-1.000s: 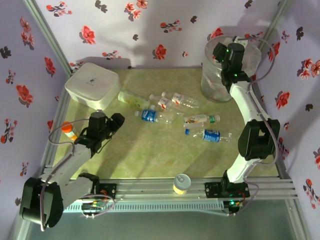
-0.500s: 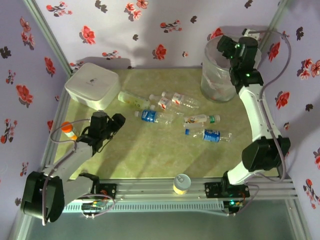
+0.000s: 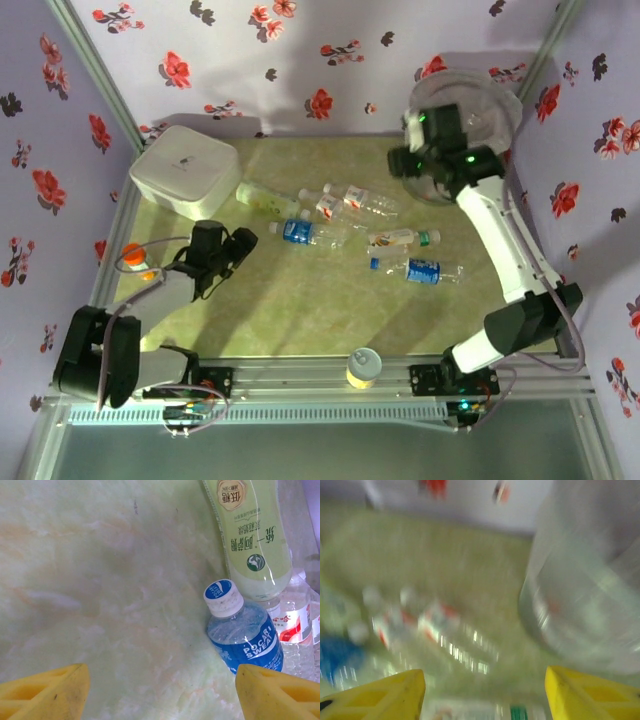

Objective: Put the plastic bottles in the bin

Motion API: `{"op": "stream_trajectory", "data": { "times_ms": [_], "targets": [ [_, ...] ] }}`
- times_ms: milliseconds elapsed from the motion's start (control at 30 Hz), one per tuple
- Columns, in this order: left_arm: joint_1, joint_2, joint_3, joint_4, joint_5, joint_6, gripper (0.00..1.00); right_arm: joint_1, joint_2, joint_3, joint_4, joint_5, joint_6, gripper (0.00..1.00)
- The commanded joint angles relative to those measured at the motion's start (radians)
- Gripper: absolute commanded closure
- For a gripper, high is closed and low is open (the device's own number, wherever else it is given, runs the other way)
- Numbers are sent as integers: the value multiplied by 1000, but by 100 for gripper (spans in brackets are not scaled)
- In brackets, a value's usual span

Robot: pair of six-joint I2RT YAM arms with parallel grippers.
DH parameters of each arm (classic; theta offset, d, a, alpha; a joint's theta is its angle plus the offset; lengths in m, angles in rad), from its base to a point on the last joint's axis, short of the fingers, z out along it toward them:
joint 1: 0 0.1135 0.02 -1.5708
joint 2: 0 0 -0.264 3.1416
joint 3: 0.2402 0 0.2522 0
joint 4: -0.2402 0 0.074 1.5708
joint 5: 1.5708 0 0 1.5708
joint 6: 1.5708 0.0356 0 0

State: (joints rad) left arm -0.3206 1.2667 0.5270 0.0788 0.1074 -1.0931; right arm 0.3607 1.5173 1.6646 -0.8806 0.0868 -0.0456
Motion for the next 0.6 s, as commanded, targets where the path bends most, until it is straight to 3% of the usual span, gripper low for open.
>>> {"op": "stream_trajectory", "data": {
  "times_ms": [0,133,367,567],
  "targets": [
    [-2,29,51,51,38,5,22,57,-2,-110,-228,77,-133,32],
    [-3,30,55,48,43,16,21,114,55,-233,-271,176,-153,23],
    [-2,35,51,58,61,16,21,161,86,-409,-194,49,-260,20],
    [-2,40,63,38,64,33,21,172,143,-440,-148,48,-328,20]
  ]
}}
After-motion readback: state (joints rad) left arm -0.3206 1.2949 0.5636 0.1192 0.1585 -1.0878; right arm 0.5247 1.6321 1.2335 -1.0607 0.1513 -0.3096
